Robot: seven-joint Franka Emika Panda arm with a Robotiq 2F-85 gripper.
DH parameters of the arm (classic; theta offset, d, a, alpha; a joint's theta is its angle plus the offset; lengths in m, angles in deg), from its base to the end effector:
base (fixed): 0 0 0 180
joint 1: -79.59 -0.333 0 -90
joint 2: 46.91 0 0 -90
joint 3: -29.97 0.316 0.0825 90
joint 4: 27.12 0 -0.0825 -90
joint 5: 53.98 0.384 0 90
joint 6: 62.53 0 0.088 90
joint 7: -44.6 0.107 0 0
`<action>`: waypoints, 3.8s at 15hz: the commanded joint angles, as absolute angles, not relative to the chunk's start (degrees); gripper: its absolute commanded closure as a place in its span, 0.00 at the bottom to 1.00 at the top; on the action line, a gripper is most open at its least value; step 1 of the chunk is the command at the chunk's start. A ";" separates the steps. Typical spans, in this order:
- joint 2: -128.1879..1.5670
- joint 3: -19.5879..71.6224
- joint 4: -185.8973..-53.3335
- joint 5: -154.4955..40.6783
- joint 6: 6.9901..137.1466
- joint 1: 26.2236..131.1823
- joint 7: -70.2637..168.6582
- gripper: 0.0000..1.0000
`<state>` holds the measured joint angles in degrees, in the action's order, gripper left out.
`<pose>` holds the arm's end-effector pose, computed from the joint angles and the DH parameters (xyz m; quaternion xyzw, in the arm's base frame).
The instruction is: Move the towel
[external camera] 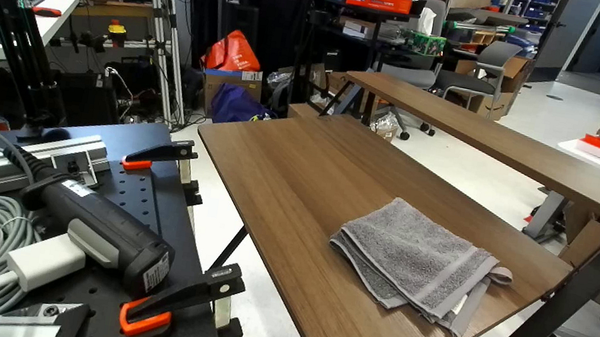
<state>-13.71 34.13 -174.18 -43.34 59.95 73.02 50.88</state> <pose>0.3758 0.0802 0.4699 -0.9952 0.0096 -0.0655 0.0720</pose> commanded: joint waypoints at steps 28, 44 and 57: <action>-53.28 29.98 -157.63 -48.88 77.76 82.25 62.37 0.00; -88.78 21.74 -130.56 -47.04 75.79 82.52 68.71 0.00; -100.48 21.69 -120.93 -48.72 74.03 75.29 74.11 0.00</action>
